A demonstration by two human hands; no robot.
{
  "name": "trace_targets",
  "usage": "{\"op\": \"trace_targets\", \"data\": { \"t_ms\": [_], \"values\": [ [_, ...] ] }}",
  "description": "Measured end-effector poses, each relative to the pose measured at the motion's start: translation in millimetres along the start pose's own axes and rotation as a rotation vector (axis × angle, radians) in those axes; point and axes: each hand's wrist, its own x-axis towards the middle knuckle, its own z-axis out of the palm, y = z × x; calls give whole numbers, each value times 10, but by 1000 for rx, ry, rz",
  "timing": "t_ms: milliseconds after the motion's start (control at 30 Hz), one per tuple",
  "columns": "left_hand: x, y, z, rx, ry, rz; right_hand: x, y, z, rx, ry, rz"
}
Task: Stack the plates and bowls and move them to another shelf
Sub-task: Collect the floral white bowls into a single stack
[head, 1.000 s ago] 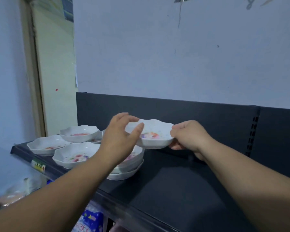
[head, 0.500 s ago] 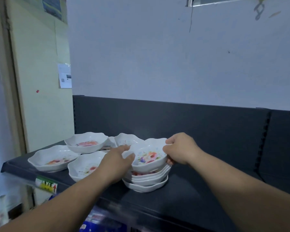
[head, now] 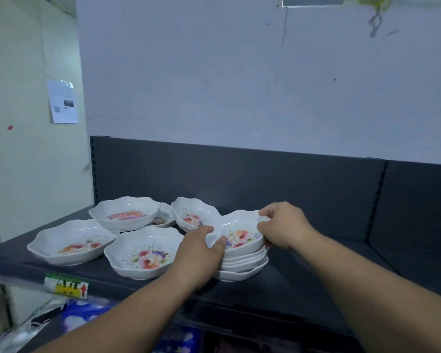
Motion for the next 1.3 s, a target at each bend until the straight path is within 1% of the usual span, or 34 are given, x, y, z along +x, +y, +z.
{"op": "trace_targets", "data": {
  "t_ms": [300, 567, 833, 1000, 1133, 1300],
  "values": [
    [44, 100, 208, -50, -34, -6, 125, 198, -84, -21, 31, 44],
    [108, 116, 297, -17, -47, -4, 212, 291, -143, 3, 36, 69],
    [151, 59, 228, 40, -49, 7, 216, 258, -174, -80, 66, 46],
    [128, 18, 21, 35, 51, 67, 117, 52, -141, -181, 108, -41],
    [114, -122, -303, 74, 173, 114, 7, -227, 93, -118, 79, -130],
    [55, -518, -736, 174, 230, 9, -91, -569, 499, -59, -35, -235]
  ]
}}
